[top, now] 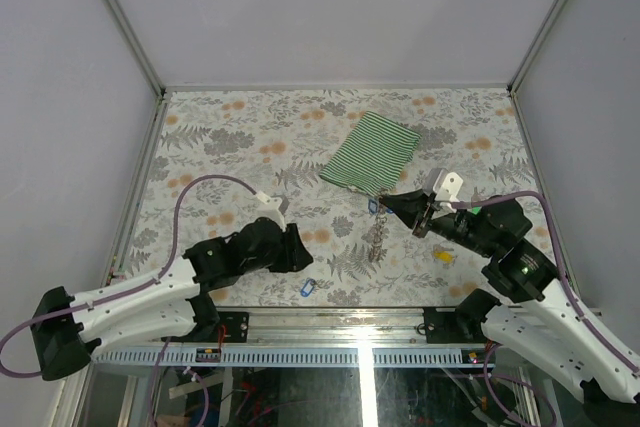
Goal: Put the keys on the keyring
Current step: Pick up the key from the center of the board.
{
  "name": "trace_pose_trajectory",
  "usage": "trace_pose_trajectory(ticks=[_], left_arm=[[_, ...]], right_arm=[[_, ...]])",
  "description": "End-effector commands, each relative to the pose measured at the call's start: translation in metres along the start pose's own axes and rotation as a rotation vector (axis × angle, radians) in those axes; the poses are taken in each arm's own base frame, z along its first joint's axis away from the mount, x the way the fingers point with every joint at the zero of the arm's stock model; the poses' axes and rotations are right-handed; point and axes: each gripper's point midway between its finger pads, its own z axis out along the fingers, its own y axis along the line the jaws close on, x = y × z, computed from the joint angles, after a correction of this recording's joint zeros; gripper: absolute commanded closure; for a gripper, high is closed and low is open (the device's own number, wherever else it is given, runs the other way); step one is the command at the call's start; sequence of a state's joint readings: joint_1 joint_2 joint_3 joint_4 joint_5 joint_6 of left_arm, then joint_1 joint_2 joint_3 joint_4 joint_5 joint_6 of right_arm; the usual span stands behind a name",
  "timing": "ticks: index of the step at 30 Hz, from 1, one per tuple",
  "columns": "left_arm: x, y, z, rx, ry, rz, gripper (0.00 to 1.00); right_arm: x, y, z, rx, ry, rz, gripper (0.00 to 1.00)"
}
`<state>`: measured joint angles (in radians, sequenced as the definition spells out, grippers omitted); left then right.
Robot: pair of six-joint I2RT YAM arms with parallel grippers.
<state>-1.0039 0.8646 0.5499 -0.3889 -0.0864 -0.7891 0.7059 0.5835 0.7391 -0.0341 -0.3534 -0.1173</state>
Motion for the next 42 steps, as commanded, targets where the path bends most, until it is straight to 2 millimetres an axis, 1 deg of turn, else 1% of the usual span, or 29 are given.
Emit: trace_pose_trajectory(ticks=[1,4,7,11,13,17,20,23,28,35,42], left_arm=[[-0.003,0.016,0.004,-0.105,-0.090,-0.302,0.56],[0.013,0.033,0.014,-0.175,-0.078,-0.414,0.55],[0.028,0.037,0.023,-0.188,-0.062,-0.488,0.55],[0.037,0.047,0.030,-0.208,-0.093,-0.555,0.55],[0.039,0.046,0.034,-0.185,-0.099,-0.590,0.56],[0.039,0.037,0.042,-0.136,-0.095,-0.624,0.57],[0.042,0.037,0.048,-0.155,-0.084,-0.618,0.57],[0.043,0.039,0.052,-0.165,-0.083,-0.621,0.60],[0.050,0.042,0.052,-0.178,-0.061,-0.638,0.63],[0.060,0.038,0.049,-0.173,0.002,-0.642,0.63],[0.061,0.037,0.048,-0.172,0.012,-0.643,0.66]], right_arm=[[-0.022,-0.005,-0.003,0.039,-0.086,0.005,0.99],[-0.019,-0.005,-0.002,0.040,-0.098,0.012,0.99],[-0.017,-0.003,-0.002,0.030,-0.102,0.022,0.99],[-0.017,0.002,-0.002,0.004,-0.102,0.029,0.99],[-0.017,0.003,-0.002,0.000,-0.103,0.032,0.99],[-0.017,0.004,-0.003,0.001,-0.107,0.034,0.99],[-0.015,0.004,-0.002,0.001,-0.107,0.034,0.99],[-0.015,0.003,0.000,-0.002,-0.107,0.035,0.99],[-0.017,0.004,0.002,-0.010,-0.109,0.039,0.99],[-0.013,0.005,0.003,-0.011,-0.105,0.055,0.99],[-0.012,0.005,0.005,-0.012,-0.106,0.066,0.99]])
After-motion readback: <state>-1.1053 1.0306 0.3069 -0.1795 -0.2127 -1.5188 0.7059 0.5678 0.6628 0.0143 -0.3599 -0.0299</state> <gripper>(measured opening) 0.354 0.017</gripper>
